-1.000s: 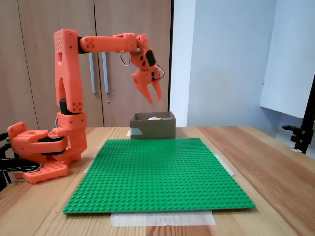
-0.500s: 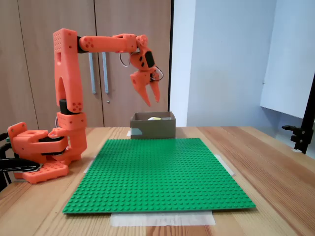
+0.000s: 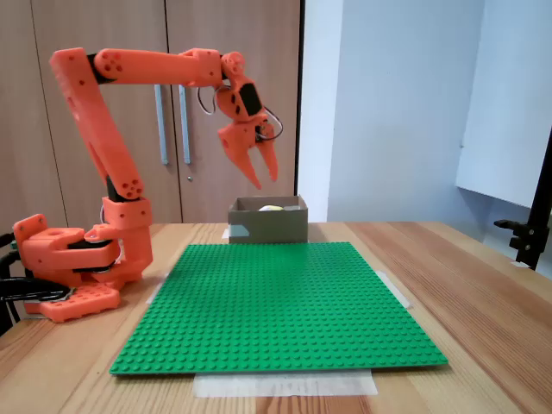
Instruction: Pick the ball and put it in the box.
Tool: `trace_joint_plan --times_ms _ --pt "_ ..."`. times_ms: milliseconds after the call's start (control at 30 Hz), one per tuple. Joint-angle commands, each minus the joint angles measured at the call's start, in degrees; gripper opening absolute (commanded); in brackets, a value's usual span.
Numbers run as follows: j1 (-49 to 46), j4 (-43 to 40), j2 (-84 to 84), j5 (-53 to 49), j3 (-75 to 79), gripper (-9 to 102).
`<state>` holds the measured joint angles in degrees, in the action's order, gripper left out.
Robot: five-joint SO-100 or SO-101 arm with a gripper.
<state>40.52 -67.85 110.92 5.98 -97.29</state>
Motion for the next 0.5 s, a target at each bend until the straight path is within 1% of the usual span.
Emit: trace_joint_plan --times_ms 0,167,333,467 --pt "-3.8 0.9 7.4 -2.1 -2.8 15" --pt "-11.1 1.7 14.2 -5.2 -9.1 11" --pt "-19.8 4.5 20.3 -8.2 -15.0 5" --pt "-25.1 6.9 24.6 -8.6 -19.3 0"
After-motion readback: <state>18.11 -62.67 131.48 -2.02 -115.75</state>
